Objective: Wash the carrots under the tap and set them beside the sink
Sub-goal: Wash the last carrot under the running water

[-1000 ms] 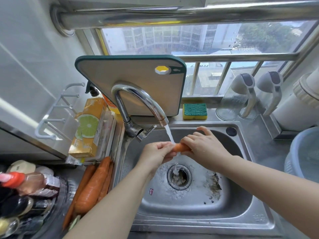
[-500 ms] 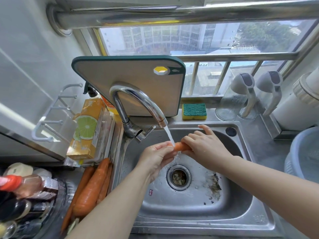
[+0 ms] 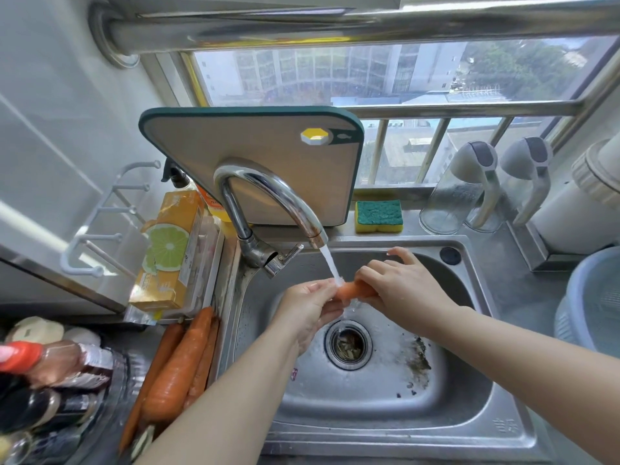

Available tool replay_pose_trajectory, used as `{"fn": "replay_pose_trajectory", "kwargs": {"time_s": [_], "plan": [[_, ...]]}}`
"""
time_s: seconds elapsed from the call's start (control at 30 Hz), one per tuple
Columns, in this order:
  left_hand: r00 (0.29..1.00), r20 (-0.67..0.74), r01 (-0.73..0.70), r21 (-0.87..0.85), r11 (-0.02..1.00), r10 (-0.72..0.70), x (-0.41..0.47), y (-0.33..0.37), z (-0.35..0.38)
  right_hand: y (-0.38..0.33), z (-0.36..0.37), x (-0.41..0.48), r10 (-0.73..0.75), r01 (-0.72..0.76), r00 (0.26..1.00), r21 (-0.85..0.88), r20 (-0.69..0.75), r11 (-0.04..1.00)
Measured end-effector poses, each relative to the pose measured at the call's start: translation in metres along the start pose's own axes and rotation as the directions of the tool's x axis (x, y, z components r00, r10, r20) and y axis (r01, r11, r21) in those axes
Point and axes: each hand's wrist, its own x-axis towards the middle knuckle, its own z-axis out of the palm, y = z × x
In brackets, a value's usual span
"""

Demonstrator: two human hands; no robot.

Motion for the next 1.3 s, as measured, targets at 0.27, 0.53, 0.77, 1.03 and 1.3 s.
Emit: {"fn": "replay_pose_trajectory", "kwargs": {"time_s": [0.27,0.53,0.77,1.03,1.3], "plan": [[0.985,0.01,-0.17,0.308,0.936,0.175,0.003,-0.001,-0.007,-0.007,-0.006,-0.001,0.036,-0.047,0.991,0.083,0.129,0.995],[0.994,0.111,-0.013,0.143,0.99,-0.003,0.005,0.004,-0.015,-0.001,-0.01,0.002,0.034,-0.053,0.987,0.116,0.16,0.992],[0.994,-0.009,-0.099,0.264,0.959,0.105,0.007,0.004,-0.007,-0.004,-0.009,0.002,0.054,-0.075,0.991,0.17,0.124,0.983],[0.986,0.156,-0.074,0.126,0.989,0.054,-0.003,0.003,-0.011,0.005,-0.007,-0.002,0.08,-0.131,0.98,0.289,0.182,0.948],[0.99,0.009,-0.142,0.181,0.973,0.143,0.001,0.003,-0.006,-0.001,-0.006,0.0,0.082,-0.152,0.978,0.383,0.194,0.911]]}}
